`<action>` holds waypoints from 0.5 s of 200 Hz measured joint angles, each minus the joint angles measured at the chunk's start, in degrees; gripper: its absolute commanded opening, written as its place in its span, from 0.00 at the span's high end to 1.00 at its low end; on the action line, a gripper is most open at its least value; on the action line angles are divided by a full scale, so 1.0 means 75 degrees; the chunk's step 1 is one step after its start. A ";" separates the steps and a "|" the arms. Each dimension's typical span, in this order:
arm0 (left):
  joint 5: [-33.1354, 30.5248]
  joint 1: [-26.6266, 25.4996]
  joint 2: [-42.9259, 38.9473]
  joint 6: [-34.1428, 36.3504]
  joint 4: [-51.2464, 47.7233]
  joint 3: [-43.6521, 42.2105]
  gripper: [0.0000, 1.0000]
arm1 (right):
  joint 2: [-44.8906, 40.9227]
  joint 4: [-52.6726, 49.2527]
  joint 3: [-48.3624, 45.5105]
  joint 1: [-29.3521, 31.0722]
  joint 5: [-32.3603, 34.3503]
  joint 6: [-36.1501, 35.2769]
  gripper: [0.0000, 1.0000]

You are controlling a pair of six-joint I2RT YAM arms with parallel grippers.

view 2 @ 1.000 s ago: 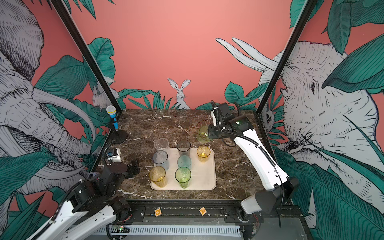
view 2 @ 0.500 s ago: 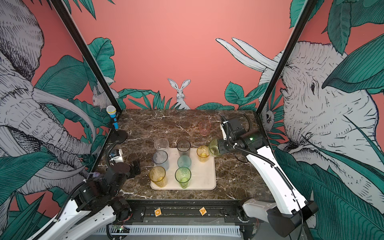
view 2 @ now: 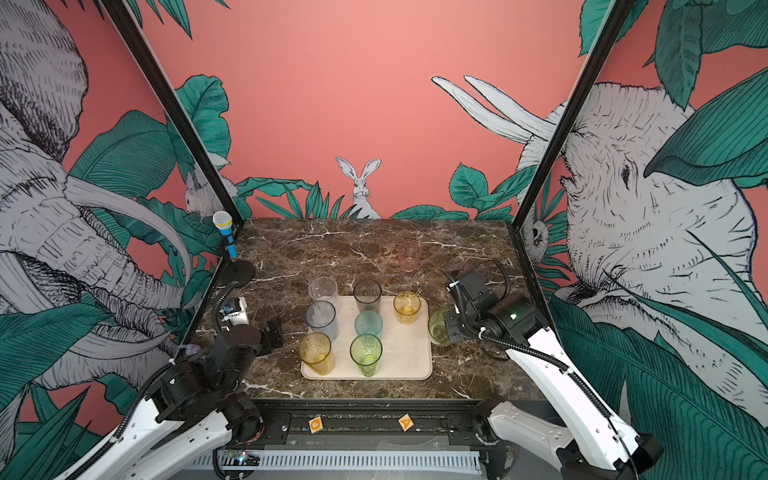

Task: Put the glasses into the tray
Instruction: 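Lift the small green cup and carry it to the tray's near corner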

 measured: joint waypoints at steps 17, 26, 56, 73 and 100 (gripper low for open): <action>0.0029 0.0000 -0.0017 -0.0015 0.0000 -0.0038 0.03 | -0.0073 0.0029 -0.0277 0.0184 0.0064 0.0181 1.00; 0.0041 0.0000 -0.0029 -0.0026 0.0000 -0.0050 0.04 | -0.0125 0.0079 -0.0434 0.0289 0.0105 0.0294 1.00; 0.0064 0.0000 -0.0058 -0.0052 0.0003 -0.0052 0.04 | -0.0251 0.0268 -0.0950 0.0705 0.0268 0.0612 1.00; 0.0070 0.0000 -0.0061 -0.0061 0.0003 -0.0052 0.04 | -0.0268 0.0510 -0.1288 0.0871 0.0291 0.0781 1.00; 0.0096 0.0000 -0.0061 -0.0093 0.0000 -0.0052 0.04 | -0.0259 0.1017 -0.1859 0.0973 0.0259 0.0985 1.00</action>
